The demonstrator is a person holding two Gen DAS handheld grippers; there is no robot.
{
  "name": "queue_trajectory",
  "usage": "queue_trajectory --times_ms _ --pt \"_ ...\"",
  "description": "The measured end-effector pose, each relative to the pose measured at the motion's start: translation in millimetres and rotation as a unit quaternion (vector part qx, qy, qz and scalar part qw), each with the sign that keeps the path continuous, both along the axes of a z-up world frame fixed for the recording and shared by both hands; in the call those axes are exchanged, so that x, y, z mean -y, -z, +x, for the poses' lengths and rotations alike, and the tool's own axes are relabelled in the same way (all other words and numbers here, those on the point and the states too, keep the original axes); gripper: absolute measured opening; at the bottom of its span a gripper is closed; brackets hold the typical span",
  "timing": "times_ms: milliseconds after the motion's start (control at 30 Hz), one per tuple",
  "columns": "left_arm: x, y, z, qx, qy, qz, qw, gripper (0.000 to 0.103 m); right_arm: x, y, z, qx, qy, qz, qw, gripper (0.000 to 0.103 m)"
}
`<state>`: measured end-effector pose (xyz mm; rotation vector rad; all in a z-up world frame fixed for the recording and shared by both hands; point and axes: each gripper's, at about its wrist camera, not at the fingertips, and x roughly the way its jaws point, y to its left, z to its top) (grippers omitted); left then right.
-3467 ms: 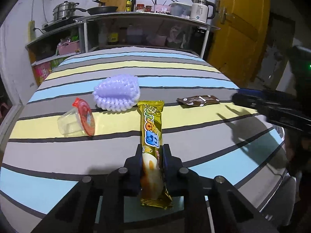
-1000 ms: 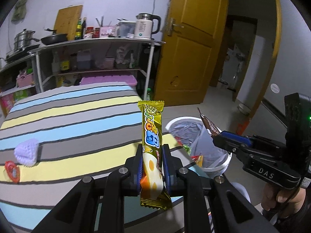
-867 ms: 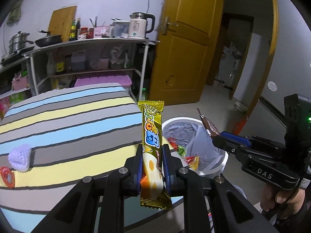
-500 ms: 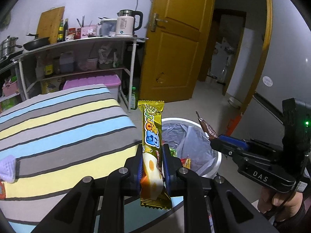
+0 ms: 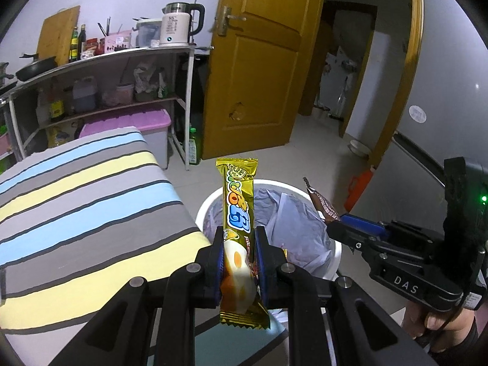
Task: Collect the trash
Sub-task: 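Carry the brown bar and yellow packet over the trash bin, then open both tools to drop the bar and packet into the bin, then move both tools back over the table toward the cup and mesh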
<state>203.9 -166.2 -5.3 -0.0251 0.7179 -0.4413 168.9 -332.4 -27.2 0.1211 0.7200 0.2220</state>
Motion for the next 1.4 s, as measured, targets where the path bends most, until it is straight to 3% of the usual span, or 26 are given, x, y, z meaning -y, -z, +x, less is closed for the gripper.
queue_trajectory --times_ms 533,667,767,800,1067,1400 --pt "29.6 27.4 37.1 -0.032 0.024 0.007 0.9992 0.018 18.0 23.3 27.9 -0.033 0.022 0.007 0.999 0.024" --pt "34.0 34.5 45.1 -0.044 0.028 0.004 0.9986 0.032 22.4 28.6 32.7 -0.041 0.027 0.004 0.999 0.026" --pt "31.9 36.8 48.0 -0.051 0.028 0.000 0.9983 0.039 23.8 31.5 35.4 -0.045 0.031 0.001 0.998 0.040" --pt "30.9 36.7 47.6 -0.050 0.026 0.001 0.9984 0.039 23.3 31.3 35.4 -0.045 0.032 0.001 0.998 0.040" --pt "10.2 17.3 34.2 -0.031 0.012 -0.028 0.9991 0.039 13.4 15.7 27.9 -0.025 0.020 -0.008 0.999 0.040" --pt "-46.4 -14.2 -7.0 0.009 -0.039 -0.040 0.9984 0.039 -36.0 -17.7 2.5 0.011 -0.031 -0.014 0.999 0.040"
